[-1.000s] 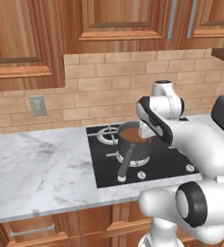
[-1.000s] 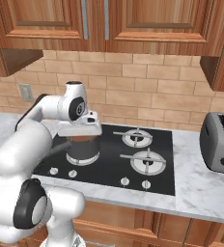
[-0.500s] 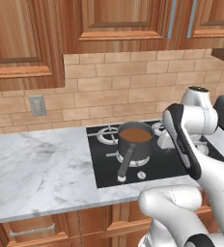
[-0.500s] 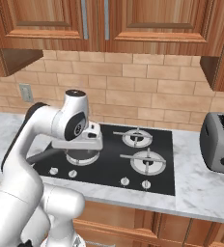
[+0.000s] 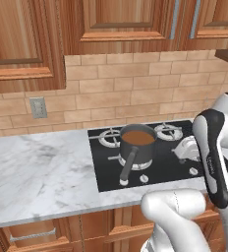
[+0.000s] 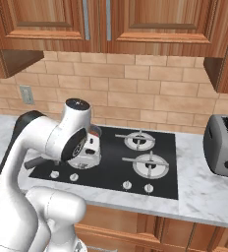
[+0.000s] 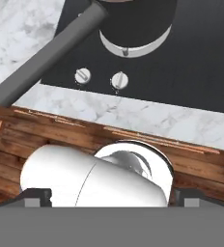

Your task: Pick up the sugar cube(s) and place them in the saucepan with hot chocolate.

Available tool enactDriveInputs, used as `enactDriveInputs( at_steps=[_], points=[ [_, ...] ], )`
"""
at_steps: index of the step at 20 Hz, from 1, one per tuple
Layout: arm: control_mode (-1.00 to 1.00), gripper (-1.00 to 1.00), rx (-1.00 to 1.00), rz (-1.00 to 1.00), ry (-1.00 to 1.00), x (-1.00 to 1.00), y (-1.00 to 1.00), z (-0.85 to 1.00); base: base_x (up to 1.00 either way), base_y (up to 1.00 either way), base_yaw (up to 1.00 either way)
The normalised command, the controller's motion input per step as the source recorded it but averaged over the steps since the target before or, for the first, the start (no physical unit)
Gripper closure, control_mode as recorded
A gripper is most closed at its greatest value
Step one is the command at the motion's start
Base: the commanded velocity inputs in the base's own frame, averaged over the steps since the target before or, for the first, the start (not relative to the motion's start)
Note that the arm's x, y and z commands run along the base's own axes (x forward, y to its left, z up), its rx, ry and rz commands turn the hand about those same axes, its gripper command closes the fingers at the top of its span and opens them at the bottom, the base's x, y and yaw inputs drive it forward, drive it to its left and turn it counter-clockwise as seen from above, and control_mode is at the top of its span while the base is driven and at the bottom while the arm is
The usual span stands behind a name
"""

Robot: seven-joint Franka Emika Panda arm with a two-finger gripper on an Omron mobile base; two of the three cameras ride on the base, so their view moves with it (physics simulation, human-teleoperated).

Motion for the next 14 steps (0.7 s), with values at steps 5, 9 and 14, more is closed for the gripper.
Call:
enactDriveInputs(
  at_steps=[5, 9, 14],
  points=[
    [-1.00, -1.00, -0.01, -0.01, -0.03, -0.53, 0.21, 0.17, 0.00, 0.00, 0.00],
    [-1.00, -1.00, -0.08, -0.11, -0.02, -0.09, 0.64, 0.19, 0.00, 0.00, 0.00],
    [-1.00, -1.00, -0.09, -0.15, 0.00, -0.02, 0.64, 0.27, 0.00, 0.00, 0.00]
  ],
)
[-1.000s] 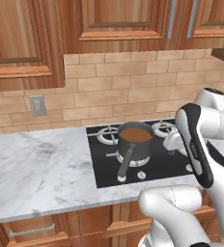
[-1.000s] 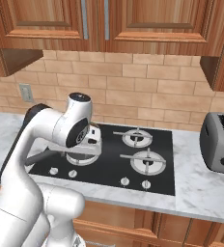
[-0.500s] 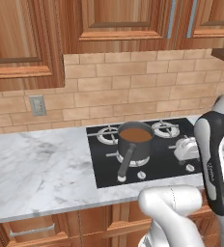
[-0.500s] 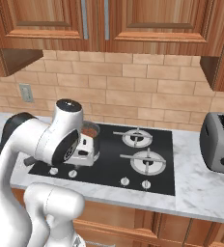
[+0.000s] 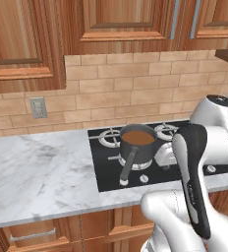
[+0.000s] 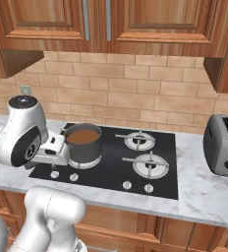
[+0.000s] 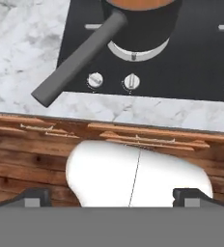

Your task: Pick up the sugar cube(s) and place them in the saucepan with hot chocolate.

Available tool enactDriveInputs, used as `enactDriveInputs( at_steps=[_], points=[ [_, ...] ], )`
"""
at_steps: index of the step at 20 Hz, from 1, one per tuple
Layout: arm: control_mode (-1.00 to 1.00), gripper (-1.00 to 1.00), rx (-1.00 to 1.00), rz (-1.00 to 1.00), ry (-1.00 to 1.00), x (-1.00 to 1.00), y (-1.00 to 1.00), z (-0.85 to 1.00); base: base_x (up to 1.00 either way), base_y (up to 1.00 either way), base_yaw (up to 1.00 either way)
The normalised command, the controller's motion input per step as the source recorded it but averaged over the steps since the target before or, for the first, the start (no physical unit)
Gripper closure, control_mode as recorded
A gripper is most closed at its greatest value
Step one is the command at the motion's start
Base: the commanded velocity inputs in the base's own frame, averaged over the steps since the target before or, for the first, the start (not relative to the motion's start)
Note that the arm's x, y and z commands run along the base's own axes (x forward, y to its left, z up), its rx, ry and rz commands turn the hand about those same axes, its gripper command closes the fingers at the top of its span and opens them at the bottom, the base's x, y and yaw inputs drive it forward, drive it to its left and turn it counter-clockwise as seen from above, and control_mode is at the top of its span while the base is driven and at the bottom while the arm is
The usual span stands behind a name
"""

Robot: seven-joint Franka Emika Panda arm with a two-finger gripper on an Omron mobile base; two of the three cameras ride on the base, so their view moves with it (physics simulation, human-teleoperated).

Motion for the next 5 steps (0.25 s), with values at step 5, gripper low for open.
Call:
enactDriveInputs(
  at_steps=[5],
  points=[
    [-1.00, -1.00, -0.08, -0.29, 0.00, -0.07, 0.97, 0.20, 0.00, 0.00, 0.00]
  ],
)
